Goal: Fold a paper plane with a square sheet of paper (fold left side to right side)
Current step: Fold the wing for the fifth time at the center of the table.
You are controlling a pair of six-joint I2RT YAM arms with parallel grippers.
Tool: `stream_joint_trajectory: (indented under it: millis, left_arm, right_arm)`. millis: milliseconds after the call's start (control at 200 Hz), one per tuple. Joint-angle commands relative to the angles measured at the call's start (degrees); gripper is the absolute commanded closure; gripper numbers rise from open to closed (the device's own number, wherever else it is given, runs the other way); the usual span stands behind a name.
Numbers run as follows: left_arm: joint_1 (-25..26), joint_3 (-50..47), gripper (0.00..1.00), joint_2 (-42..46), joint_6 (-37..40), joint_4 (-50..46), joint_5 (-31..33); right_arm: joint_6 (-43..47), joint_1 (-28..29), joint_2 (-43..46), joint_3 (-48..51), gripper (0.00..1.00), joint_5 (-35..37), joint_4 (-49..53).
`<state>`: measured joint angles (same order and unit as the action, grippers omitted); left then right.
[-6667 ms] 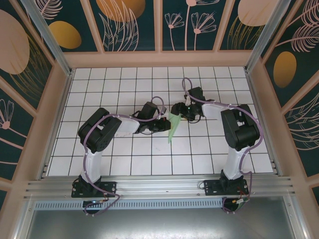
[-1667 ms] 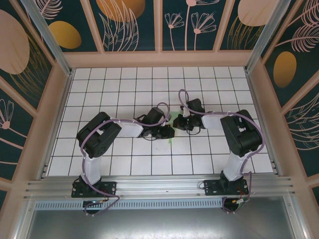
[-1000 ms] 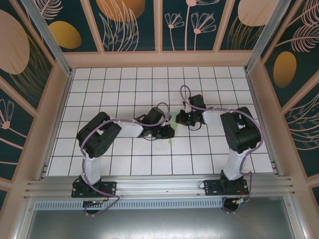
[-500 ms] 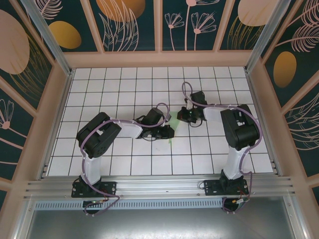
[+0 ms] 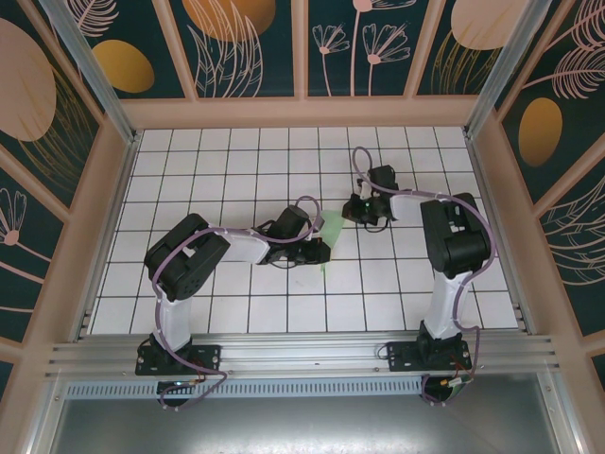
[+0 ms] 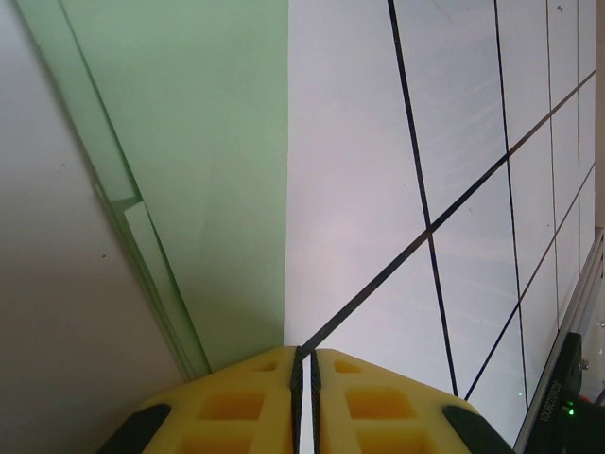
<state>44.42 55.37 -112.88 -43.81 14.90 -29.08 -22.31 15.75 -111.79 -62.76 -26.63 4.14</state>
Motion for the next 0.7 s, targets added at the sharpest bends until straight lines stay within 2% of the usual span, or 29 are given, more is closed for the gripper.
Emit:
stream_joint_trajectory:
  millis: [0, 480, 696]
  left_arm:
    - [1.1, -2.9, 0.86, -2.2, -0.3, -7.4, 1.5]
    - [1.0, -3.2, 0.87, -2.0, -0.5, -7.0, 1.5]
    - [1.1, -2.5, 0.86, -1.8, -0.4, -7.1, 1.6]
  right_arm:
    - [1.9, -2.5, -2.0, -2.4, 1.00, 3.3, 0.1]
    - [2.8, -5.5, -5.0, -8.0, 1.00, 2.1, 2.0]
    - [2.4, -5.3, 2.7, -5.9, 1.00, 0.6, 1.6]
